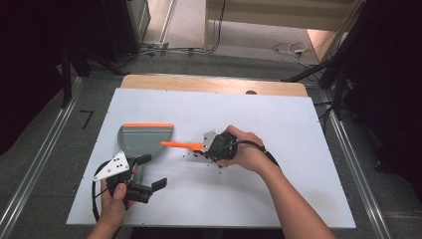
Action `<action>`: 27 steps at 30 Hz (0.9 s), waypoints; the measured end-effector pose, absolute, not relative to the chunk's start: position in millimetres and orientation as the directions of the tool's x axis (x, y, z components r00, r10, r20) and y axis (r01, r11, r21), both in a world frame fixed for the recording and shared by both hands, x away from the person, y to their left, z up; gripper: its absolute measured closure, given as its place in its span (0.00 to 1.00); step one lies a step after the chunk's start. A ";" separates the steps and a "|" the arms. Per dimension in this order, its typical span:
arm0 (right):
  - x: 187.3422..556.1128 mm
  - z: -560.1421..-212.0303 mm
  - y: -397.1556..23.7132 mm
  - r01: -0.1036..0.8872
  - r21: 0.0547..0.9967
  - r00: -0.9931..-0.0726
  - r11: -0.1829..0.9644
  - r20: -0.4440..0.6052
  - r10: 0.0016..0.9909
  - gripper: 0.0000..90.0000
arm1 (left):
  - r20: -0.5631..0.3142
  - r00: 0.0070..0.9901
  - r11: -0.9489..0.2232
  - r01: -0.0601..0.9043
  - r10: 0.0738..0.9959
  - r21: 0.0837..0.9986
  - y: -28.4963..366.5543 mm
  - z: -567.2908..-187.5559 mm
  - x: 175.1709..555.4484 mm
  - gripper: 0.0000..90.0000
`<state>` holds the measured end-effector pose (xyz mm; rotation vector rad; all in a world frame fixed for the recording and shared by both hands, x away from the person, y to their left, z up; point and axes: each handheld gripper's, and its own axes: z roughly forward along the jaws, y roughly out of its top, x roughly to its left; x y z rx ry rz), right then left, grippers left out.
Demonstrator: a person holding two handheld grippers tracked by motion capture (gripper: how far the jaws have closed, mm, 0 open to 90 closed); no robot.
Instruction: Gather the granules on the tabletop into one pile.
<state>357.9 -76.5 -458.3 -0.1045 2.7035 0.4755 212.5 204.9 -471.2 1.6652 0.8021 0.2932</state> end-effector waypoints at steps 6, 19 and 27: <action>354.5 -456.1 -79.4 -0.156 0.311 -0.923 0.938 -0.383 -0.027 0.75 | -0.228 0.731 -0.060 0.344 0.643 0.937 204.7 -471.2 212.3 0.00; 346.0 -435.6 -85.6 -0.093 0.398 -0.889 0.913 -0.446 0.104 0.76 | -0.227 0.728 -0.059 0.344 0.647 0.937 205.2 -471.5 212.8 0.00; 335.7 -418.0 -80.7 0.159 0.542 -0.922 0.825 -0.217 0.320 0.76 | -0.220 0.720 -0.045 0.329 0.658 0.943 208.0 -470.0 211.8 0.00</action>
